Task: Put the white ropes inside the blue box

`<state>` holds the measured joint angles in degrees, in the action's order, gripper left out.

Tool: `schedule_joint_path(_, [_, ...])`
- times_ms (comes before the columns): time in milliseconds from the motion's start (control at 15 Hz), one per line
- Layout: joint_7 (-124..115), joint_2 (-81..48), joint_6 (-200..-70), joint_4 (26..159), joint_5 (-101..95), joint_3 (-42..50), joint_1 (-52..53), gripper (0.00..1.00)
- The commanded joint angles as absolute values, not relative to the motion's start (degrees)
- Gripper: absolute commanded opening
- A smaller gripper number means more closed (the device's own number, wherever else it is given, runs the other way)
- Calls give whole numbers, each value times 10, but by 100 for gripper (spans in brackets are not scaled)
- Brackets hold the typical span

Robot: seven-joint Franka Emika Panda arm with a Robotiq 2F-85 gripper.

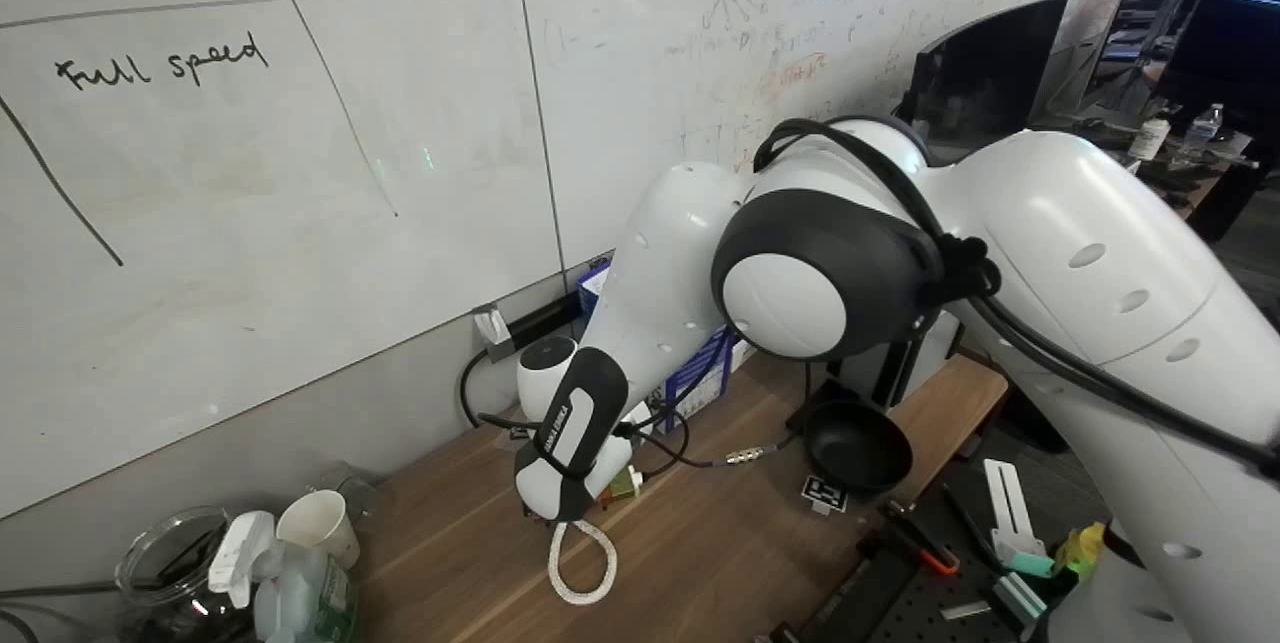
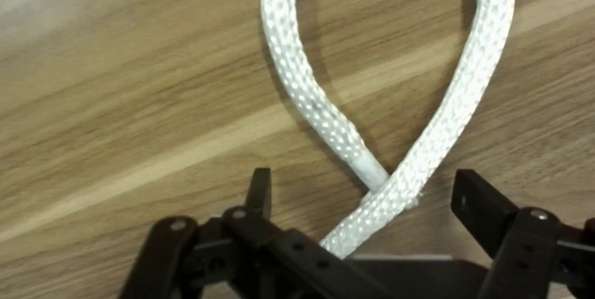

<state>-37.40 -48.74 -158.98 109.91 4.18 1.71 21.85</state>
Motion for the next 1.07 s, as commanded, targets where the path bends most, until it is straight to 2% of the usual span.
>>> schedule_joint_path(0, [-379,-492,-1587,1087,51,26,230,66])
schedule_joint_path(467, [-380,-489,-1583,1086,48,31,232,12])
schedule_joint_path(667, [-382,-484,-1573,1088,45,38,235,8])
schedule_joint_path(1000, [-381,-446,-1562,1111,35,63,240,12])
